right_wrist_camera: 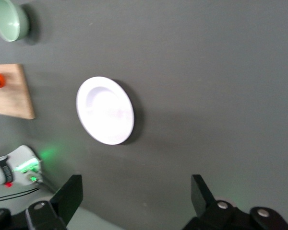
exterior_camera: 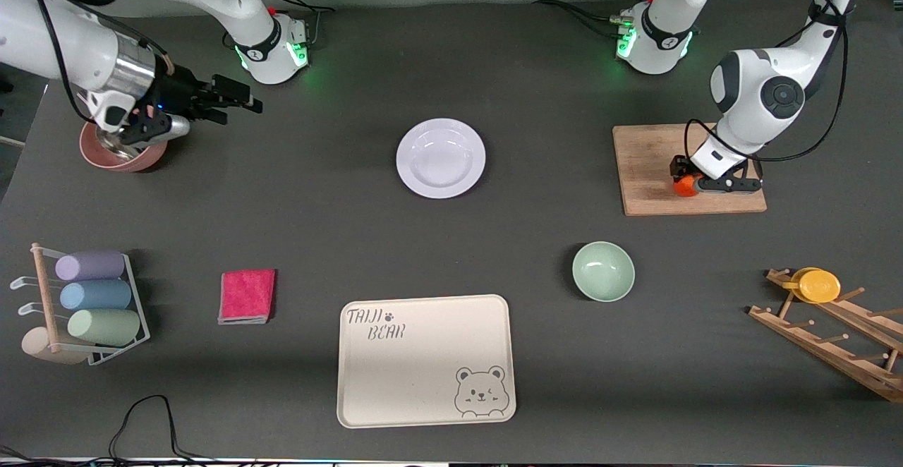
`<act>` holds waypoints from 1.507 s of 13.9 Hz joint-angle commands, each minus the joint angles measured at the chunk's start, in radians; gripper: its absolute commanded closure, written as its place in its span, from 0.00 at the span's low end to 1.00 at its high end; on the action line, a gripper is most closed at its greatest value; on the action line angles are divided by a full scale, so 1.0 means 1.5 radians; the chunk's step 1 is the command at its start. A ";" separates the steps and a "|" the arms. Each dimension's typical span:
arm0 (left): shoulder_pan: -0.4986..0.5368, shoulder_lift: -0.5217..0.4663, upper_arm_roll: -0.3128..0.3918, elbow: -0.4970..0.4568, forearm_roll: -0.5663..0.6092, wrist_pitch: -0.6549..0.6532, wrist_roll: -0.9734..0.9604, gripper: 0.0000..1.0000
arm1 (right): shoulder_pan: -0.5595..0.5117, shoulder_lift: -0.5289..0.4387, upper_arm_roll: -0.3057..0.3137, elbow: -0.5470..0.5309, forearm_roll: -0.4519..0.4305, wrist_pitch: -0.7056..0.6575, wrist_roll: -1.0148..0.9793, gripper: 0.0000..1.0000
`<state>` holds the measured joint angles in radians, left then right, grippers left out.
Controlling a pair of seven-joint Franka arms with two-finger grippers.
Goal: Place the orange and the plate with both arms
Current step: 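Grasp the orange with the left gripper while the right gripper approaches the plate, then carry the orange with the left gripper onto the white plate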
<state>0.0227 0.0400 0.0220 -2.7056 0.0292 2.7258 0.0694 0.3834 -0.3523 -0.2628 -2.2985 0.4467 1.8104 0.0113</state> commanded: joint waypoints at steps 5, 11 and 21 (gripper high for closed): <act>-0.021 -0.061 -0.010 0.065 0.002 -0.140 -0.045 0.84 | 0.008 0.062 -0.012 -0.152 0.277 0.130 -0.261 0.00; -0.080 -0.084 -0.106 0.349 -0.005 -0.568 -0.263 0.84 | 0.008 0.244 -0.043 -0.181 0.505 0.126 -0.588 0.00; -0.088 -0.010 -0.415 0.558 -0.153 -0.600 -0.713 0.84 | 0.003 0.467 -0.043 -0.183 0.720 0.016 -0.891 0.00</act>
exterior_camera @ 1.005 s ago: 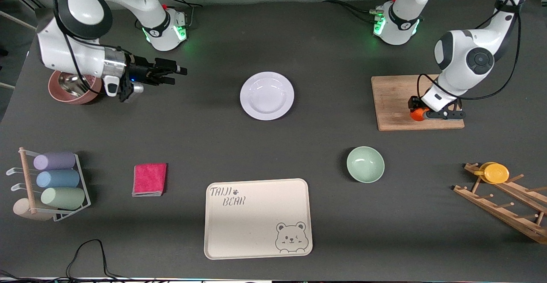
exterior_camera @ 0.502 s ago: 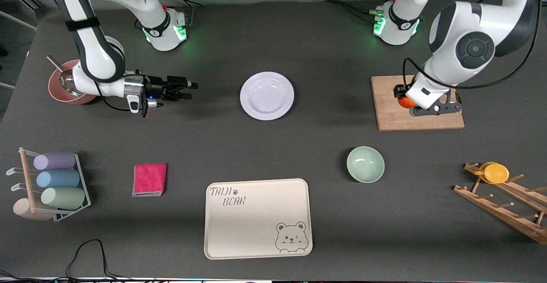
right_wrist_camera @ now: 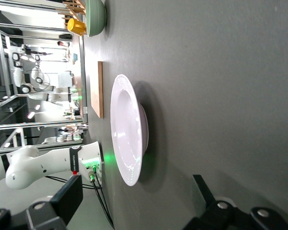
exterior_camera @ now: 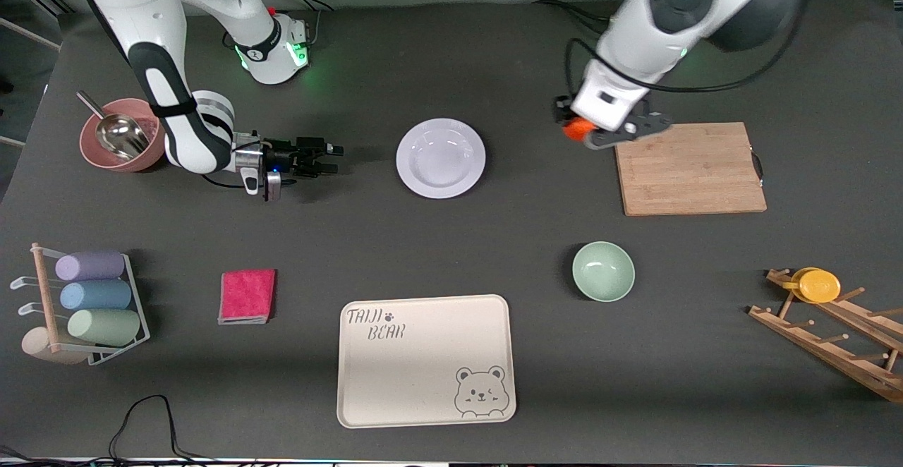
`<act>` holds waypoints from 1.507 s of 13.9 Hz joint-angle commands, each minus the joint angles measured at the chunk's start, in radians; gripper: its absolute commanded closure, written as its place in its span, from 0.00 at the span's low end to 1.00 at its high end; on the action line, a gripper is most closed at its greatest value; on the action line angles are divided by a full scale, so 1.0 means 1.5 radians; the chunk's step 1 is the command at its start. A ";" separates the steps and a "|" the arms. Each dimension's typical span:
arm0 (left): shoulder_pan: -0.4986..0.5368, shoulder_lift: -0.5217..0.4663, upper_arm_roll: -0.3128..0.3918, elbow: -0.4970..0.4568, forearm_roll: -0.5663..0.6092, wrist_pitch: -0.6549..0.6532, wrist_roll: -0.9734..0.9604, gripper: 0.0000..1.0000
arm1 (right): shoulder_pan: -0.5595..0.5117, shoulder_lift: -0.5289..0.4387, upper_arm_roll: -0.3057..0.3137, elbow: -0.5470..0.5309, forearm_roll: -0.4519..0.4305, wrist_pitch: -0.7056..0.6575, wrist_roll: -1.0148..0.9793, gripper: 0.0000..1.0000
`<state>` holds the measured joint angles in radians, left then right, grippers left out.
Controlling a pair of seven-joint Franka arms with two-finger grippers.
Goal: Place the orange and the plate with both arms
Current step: 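Carry the orange with the left gripper onto the white plate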
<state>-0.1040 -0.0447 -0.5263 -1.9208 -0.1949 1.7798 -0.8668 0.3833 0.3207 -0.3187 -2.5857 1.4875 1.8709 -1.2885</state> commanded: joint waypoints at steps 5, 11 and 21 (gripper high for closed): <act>-0.105 0.157 -0.084 0.051 0.045 0.152 -0.243 0.84 | -0.007 0.038 -0.005 0.003 0.032 -0.039 -0.033 0.00; -0.211 0.411 -0.078 0.148 0.255 0.234 -0.417 0.84 | -0.006 0.052 -0.005 0.003 0.032 -0.039 -0.038 0.00; -0.309 0.502 0.003 0.158 0.343 0.346 -0.431 0.59 | -0.006 0.052 -0.005 0.004 0.032 -0.040 -0.039 0.49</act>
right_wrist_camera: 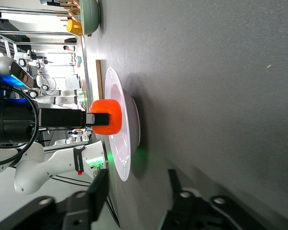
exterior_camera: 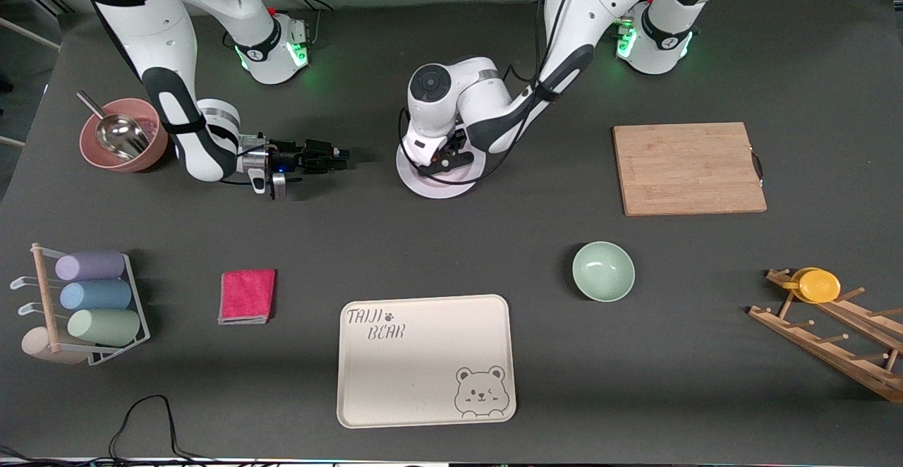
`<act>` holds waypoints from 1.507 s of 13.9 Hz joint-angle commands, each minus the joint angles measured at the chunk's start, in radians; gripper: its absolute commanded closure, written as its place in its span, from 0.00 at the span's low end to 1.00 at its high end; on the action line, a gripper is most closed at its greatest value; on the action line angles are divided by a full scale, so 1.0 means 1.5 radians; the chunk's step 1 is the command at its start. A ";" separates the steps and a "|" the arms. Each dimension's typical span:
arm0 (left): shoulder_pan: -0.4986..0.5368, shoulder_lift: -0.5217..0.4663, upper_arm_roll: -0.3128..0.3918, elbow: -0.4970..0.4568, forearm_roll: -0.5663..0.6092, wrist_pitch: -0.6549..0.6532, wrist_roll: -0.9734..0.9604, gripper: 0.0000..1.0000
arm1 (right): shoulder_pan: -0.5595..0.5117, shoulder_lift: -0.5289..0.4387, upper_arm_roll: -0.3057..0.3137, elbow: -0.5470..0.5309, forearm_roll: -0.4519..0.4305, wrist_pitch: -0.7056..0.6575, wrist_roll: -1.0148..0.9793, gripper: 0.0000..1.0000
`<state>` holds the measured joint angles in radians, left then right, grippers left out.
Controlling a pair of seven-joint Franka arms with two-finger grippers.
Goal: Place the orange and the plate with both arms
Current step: 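Carry the orange with the left gripper onto the white plate, then release the orange and withdraw the left gripper while the right gripper reaches the plate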
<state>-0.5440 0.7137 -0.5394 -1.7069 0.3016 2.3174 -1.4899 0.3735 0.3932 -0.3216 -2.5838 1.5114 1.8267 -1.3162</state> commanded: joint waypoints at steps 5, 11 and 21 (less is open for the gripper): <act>-0.023 -0.004 0.013 0.016 0.017 -0.056 -0.007 0.00 | -0.003 0.039 -0.003 0.011 0.020 -0.013 -0.072 0.49; 0.051 -0.070 -0.006 0.033 -0.013 -0.181 0.102 0.00 | 0.002 0.042 -0.003 0.014 0.025 -0.014 -0.073 0.49; 0.367 -0.215 -0.023 0.242 -0.079 -0.551 0.444 0.00 | 0.125 0.062 0.005 0.033 0.189 -0.006 -0.074 0.49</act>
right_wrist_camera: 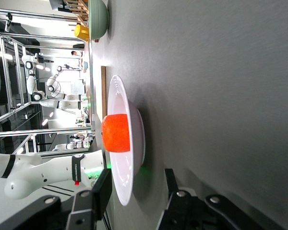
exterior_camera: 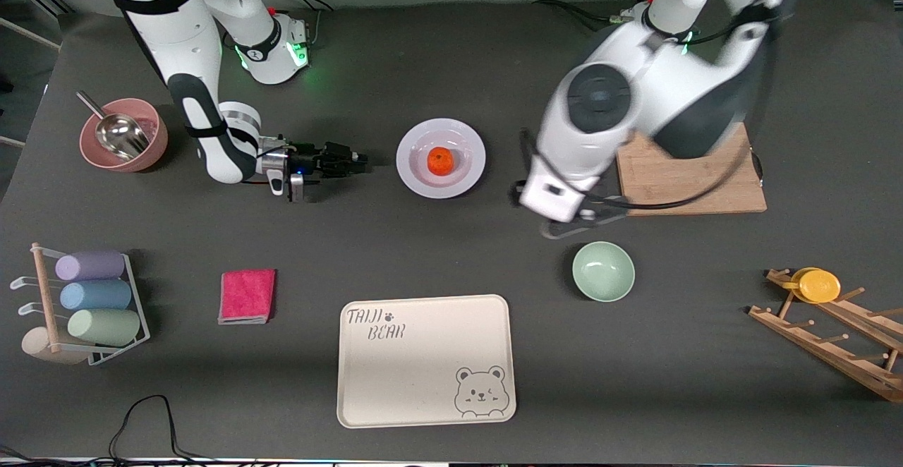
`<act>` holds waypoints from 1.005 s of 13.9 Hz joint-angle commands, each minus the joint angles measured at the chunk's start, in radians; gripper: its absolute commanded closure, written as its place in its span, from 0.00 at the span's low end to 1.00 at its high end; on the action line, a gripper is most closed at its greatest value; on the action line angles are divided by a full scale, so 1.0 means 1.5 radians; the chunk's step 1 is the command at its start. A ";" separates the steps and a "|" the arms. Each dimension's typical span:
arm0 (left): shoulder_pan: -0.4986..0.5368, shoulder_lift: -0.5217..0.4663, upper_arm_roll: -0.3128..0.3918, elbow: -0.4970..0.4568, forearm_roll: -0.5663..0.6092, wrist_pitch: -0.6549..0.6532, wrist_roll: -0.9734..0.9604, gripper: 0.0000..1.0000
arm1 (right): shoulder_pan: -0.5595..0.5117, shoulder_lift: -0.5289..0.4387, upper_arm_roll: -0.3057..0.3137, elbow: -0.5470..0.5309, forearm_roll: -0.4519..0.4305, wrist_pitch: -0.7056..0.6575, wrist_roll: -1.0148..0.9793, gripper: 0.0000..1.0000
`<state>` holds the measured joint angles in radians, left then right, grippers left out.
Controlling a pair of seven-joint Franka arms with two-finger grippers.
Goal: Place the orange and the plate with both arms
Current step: 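Release the orange and withdraw the left gripper while the right gripper reaches the plate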
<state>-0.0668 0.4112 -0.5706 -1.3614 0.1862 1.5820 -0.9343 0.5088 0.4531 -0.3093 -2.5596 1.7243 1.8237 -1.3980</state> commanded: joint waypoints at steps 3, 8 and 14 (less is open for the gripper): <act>0.177 -0.055 -0.003 0.008 0.010 -0.071 0.188 0.00 | 0.082 0.036 -0.003 0.028 0.107 0.000 -0.019 0.49; 0.218 -0.159 0.130 -0.069 -0.035 -0.080 0.498 0.00 | 0.167 0.060 -0.004 0.054 0.217 0.003 -0.019 0.49; -0.036 -0.332 0.463 -0.283 -0.080 0.032 0.615 0.00 | 0.170 0.065 -0.003 0.061 0.223 0.005 -0.018 0.64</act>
<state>0.0057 0.0309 -0.0025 -1.6268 0.0736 1.5633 -0.0296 0.7555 0.5366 -0.3113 -2.4798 2.0293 1.8295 -1.3996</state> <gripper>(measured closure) 0.000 0.515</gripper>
